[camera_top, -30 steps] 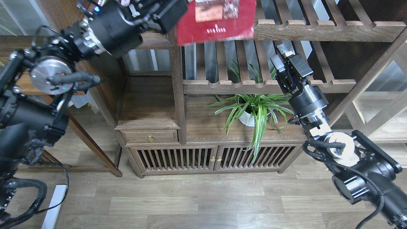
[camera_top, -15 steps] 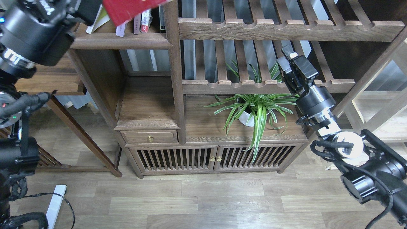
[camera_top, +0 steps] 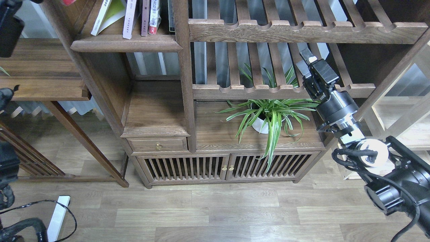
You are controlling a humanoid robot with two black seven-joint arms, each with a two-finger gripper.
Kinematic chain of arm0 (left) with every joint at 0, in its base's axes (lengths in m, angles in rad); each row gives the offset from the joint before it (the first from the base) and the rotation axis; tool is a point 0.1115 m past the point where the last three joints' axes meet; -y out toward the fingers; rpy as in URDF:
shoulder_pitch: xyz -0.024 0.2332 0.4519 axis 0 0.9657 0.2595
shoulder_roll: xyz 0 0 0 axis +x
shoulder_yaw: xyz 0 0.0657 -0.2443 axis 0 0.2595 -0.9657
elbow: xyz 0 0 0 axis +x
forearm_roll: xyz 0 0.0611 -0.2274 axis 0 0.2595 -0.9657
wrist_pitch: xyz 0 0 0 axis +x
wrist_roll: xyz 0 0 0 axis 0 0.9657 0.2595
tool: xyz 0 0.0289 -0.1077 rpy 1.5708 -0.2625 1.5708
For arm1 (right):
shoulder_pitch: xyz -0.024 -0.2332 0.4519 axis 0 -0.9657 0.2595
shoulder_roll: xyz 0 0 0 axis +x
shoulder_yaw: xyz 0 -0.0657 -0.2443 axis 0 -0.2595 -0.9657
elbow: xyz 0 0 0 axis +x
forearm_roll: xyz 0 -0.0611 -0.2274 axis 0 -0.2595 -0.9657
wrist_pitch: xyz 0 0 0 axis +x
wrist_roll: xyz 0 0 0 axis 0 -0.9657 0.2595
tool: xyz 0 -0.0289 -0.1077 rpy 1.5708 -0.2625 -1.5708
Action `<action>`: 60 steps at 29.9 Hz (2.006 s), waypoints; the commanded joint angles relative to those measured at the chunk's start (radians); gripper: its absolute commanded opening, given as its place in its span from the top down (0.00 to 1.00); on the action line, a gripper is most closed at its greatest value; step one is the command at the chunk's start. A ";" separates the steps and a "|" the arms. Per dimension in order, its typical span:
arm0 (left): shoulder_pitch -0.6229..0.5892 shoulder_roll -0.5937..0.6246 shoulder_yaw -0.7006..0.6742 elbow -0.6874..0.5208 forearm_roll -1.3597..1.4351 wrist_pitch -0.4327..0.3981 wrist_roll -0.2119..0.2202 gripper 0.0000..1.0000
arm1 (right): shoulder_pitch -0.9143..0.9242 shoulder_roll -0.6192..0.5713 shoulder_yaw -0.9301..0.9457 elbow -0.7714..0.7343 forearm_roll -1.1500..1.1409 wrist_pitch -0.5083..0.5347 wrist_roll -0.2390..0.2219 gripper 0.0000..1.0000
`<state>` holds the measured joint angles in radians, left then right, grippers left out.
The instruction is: Organize books on shelf
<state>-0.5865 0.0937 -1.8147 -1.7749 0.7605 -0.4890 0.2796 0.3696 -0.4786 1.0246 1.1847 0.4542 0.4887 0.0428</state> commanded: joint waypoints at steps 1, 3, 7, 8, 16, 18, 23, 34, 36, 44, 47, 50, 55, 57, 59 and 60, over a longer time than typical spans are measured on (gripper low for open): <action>0.025 0.001 -0.040 0.000 0.037 0.000 0.000 1.00 | 0.002 0.000 0.000 -0.010 0.000 0.000 0.000 0.34; 0.036 0.003 -0.057 0.000 0.045 0.000 0.000 1.00 | 0.002 0.000 0.002 -0.010 0.000 0.000 0.000 0.34; 0.045 0.006 -0.086 0.000 0.063 0.000 0.000 1.00 | 0.002 0.000 0.005 -0.019 0.000 0.000 0.000 0.34; 0.045 0.009 -0.090 0.000 0.063 0.000 0.000 1.00 | 0.002 0.000 0.005 -0.022 0.000 0.000 0.000 0.34; 0.047 0.020 -0.111 0.008 0.095 0.000 0.000 1.00 | 0.002 0.002 -0.001 -0.031 0.000 0.000 0.000 0.34; 0.047 0.020 -0.106 0.017 0.103 0.007 0.000 1.00 | 0.002 0.002 0.000 -0.037 0.000 0.000 0.000 0.34; 0.045 0.038 -0.098 0.060 0.117 0.029 -0.002 1.00 | 0.002 0.003 0.011 -0.053 0.000 0.000 0.000 0.34; -0.064 0.112 -0.011 0.184 0.118 0.081 -0.014 1.00 | 0.000 0.002 0.020 -0.068 0.003 0.000 0.000 0.34; -0.101 0.121 0.015 0.224 0.118 0.089 -0.014 1.00 | 0.000 0.003 0.028 -0.069 0.003 0.000 0.000 0.34; -0.180 0.179 0.109 0.347 0.117 0.135 -0.085 1.00 | 0.000 -0.002 0.049 -0.079 0.004 0.000 0.000 0.34; -0.194 0.182 0.136 0.388 0.118 0.138 -0.109 1.00 | -0.001 -0.002 0.058 -0.082 0.006 0.000 0.000 0.34; -0.223 0.184 0.167 0.436 0.118 0.138 -0.129 1.00 | -0.001 -0.003 0.067 -0.088 0.006 0.000 0.000 0.34; -0.297 0.185 0.231 0.529 0.118 0.150 -0.169 1.00 | -0.001 -0.003 0.075 -0.089 0.008 0.000 0.000 0.34; -0.325 0.185 0.250 0.566 0.118 0.162 -0.184 1.00 | -0.001 -0.003 0.075 -0.089 0.008 0.000 0.000 0.34; -0.355 0.186 0.271 0.607 0.118 0.168 -0.195 1.00 | -0.001 -0.002 0.075 -0.089 0.009 0.000 0.002 0.34; -0.374 0.186 0.285 0.630 0.118 0.168 -0.198 1.00 | -0.001 -0.003 0.077 -0.088 0.009 0.000 0.002 0.34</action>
<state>-0.9177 0.2790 -1.5599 -1.2004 0.8789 -0.3266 0.0943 0.3681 -0.4817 1.0999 1.0952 0.4626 0.4887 0.0436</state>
